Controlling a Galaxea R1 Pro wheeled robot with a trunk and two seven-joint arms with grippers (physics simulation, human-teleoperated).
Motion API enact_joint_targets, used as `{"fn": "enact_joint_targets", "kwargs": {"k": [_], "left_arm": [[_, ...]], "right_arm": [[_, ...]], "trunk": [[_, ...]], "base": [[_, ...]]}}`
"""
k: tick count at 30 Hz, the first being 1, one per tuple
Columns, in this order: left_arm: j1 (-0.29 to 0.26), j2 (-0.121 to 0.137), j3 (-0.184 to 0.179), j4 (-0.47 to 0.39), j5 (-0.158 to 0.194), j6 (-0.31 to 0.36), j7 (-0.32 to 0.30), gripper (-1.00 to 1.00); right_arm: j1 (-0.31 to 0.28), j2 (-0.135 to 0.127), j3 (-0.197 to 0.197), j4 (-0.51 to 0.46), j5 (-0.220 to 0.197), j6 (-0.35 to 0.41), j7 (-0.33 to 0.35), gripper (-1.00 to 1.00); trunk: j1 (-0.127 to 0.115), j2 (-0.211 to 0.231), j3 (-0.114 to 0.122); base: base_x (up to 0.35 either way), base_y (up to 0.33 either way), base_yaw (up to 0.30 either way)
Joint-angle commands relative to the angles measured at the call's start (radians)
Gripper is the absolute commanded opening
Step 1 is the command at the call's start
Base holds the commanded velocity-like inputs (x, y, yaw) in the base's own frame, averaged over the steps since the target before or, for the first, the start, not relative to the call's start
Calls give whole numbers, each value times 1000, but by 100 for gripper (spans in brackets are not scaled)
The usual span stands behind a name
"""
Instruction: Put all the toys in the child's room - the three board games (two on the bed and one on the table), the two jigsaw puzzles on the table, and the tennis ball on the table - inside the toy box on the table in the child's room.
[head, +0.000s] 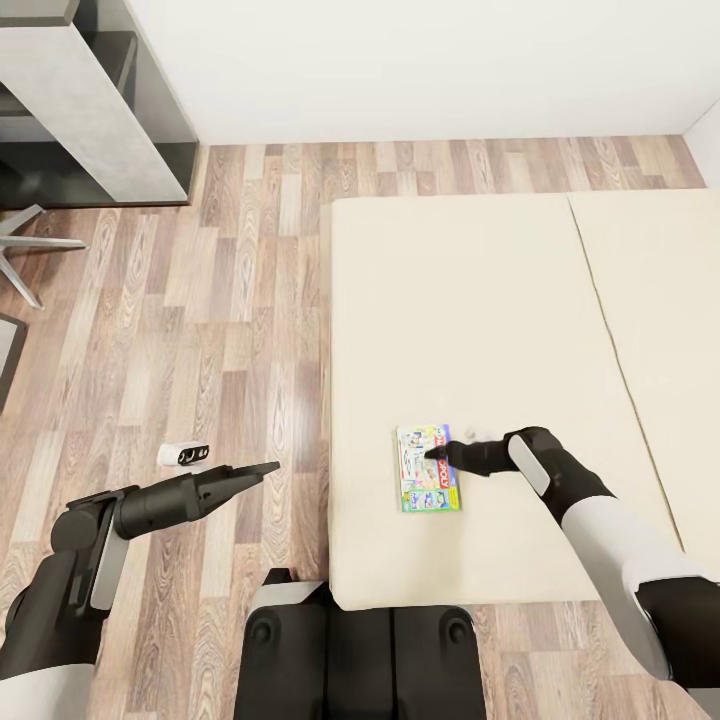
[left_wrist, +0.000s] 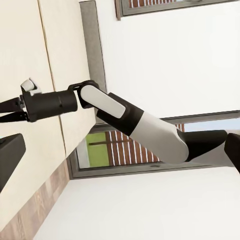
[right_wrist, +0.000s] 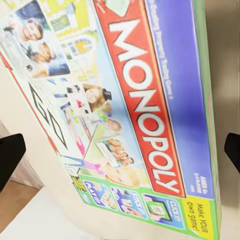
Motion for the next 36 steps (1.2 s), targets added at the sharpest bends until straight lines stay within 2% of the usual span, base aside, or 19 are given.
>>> {"fn": "enact_joint_targets", "kwargs": {"k": [1, 14, 21, 26, 36], "left_arm": [[0, 0, 0, 0, -1, 11, -4, 100], [0, -1, 0, 0, -1, 11, -4, 100], [0, 0, 0, 0, -1, 11, -4, 100], [0, 0, 0, 0, -1, 11, -4, 100], [0, -1, -1, 0, -1, 11, -4, 100]], "right_arm": [[-1, -1, 4, -1, 5, -9, 6, 100], [-1, 1, 3, -1, 10, -64, 6, 100], [-1, 2, 2, -1, 47, -80, 6, 100], [-1, 27, 3, -1, 65, -108, 6, 100], [-1, 74, 3, 20, 71, -130, 6, 100]], "trunk": [[1, -2, -1], [1, -2, -1], [1, -2, -1], [1, -2, -1], [1, -2, -1]], "base": [[0, 0, 0], [0, 0, 0], [0, 0, 0], [0, 0, 0], [0, 0, 0]]}}
